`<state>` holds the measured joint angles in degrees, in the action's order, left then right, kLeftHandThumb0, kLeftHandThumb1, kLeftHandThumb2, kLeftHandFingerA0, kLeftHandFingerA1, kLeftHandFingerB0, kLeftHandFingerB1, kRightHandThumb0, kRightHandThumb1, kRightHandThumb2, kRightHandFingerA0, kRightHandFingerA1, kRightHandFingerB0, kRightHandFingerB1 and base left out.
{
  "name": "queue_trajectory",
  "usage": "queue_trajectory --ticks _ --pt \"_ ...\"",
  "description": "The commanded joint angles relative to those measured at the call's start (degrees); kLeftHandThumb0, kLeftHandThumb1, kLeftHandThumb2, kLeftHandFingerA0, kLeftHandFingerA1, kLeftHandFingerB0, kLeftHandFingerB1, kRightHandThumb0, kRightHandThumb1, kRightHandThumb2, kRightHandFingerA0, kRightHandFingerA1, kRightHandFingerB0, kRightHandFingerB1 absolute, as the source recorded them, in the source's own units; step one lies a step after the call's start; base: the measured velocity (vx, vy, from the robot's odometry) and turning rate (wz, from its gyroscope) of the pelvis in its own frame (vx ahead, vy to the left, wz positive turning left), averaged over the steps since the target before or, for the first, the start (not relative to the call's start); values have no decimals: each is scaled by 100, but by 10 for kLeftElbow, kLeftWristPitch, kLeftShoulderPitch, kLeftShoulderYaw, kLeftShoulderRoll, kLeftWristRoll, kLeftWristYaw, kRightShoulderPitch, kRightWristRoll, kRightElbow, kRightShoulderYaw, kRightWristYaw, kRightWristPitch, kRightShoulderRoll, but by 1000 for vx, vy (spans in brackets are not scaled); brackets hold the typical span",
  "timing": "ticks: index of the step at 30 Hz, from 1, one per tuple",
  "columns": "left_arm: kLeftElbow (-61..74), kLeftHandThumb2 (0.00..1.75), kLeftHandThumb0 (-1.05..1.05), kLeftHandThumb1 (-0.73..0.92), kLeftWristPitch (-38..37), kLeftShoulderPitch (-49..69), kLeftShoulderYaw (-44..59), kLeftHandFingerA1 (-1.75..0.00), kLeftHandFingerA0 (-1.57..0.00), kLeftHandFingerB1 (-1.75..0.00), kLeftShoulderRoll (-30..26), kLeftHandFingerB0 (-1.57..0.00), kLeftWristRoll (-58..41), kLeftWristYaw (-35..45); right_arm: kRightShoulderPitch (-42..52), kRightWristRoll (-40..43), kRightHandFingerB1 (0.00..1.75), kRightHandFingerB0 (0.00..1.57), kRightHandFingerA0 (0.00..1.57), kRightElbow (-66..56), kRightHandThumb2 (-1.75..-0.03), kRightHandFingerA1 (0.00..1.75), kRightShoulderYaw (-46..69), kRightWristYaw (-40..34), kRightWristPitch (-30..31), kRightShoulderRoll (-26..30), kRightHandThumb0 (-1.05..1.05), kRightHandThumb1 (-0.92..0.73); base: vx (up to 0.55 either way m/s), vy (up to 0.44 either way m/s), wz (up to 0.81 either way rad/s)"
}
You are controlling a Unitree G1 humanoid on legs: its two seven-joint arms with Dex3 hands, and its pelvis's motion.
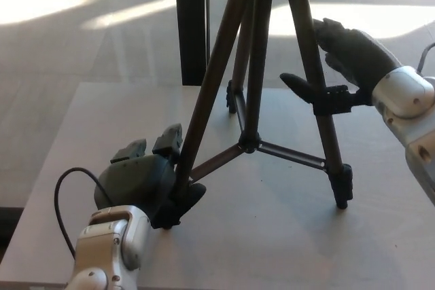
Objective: Use both hands of the robot to pick up the tripod lying in the middle of the desk and make it stand upright on the desk
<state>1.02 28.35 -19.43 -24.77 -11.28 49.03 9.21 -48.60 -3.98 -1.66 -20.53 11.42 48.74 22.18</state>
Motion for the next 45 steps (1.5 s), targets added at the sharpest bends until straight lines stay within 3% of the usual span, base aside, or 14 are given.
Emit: queue_trajectory --ticks 1,10,12,20,22,23,24,25,31,32,33,36,39,45 --pt "32 59 -91 59 -22 30 39 0 0 0 -44 0 -45 41 74 28 0 0 0 -83 -79 0 44 90 59 89 -98 -68 0 0 0" --pt "118 59 -97 63 -71 107 199 0 0 0 -96 0 -157 53 279 105 0 0 0 -144 -62 0 297 146 -42 154 -84 -73 0 0 0" --pt "157 97 -105 60 -68 143 292 -18 0 -1 -105 0 -227 87 376 135 0 0 0 -137 -61 0 428 184 -136 163 -86 -69 0 0 0" --pt "164 95 -105 61 -85 232 490 -18 0 -1 -111 0 -359 145 454 132 0 0 0 -133 -85 0 610 203 15 214 -101 -51 0 0 0" --pt "123 95 -103 60 -102 283 581 -39 0 -27 -96 0 -402 141 496 53 0 0 0 -133 -64 0 656 163 64 255 -104 -76 0 0 0" --pt "112 94 -100 59 -92 303 614 -46 0 -38 -84 0 -414 137 500 44 0 0 0 -135 -80 0 703 144 87 247 -100 -63 0 0 0" --pt "104 58 -96 74 -68 319 640 -11 0 -30 -77 0 -412 134 529 26 0 0 0 -139 -80 0 739 138 84 248 -91 -70 0 0 0" --pt "55 98 -102 61 -123 335 665 -54 0 -45 -74 0 -436 120 565 2 7 0 0 -142 -106 35 766 124 69 240 -105 -69 0 0 0" --pt "-151 93 -94 56 -141 375 767 -62 0 -58 -58 0 -458 36 702 -26 6 0 0 -109 -105 32 895 11 5 117 -100 -68 0 0 0" --pt "-164 61 -89 80 -145 374 771 -46 0 -46 -60 0 -460 33 701 -20 3 7 0 -103 -104 32 895 -1 -2 107 -101 -67 0 0 0" --pt "-192 94 -94 56 -153 376 777 -67 0 -62 -60 0 -464 27 703 -10 8 4 0 -91 -103 37 901 -21 -15 85 -96 -66 0 0 0" --pt "-241 93 -95 56 -143 369 796 -66 0 -61 -61 0 -481 32 717 0 8 7 0 -71 -102 36 893 -46 -48 58 -98 -67 0 0 0" --pt "-367 54 -81 83 -147 327 874 -52 0 -9 -73 0 -545 9 747 -11 7 9 0 -50 -108 33 838 -73 -58 16 -102 -69 0 0 0" --pt "-430 59 -77 83 -139 321 872 -48 0 -29 -91 0 -522 -1 704 25 10 0 0 -56 -107 35 830 -93 1 -56 -94 -73 0 0 0"
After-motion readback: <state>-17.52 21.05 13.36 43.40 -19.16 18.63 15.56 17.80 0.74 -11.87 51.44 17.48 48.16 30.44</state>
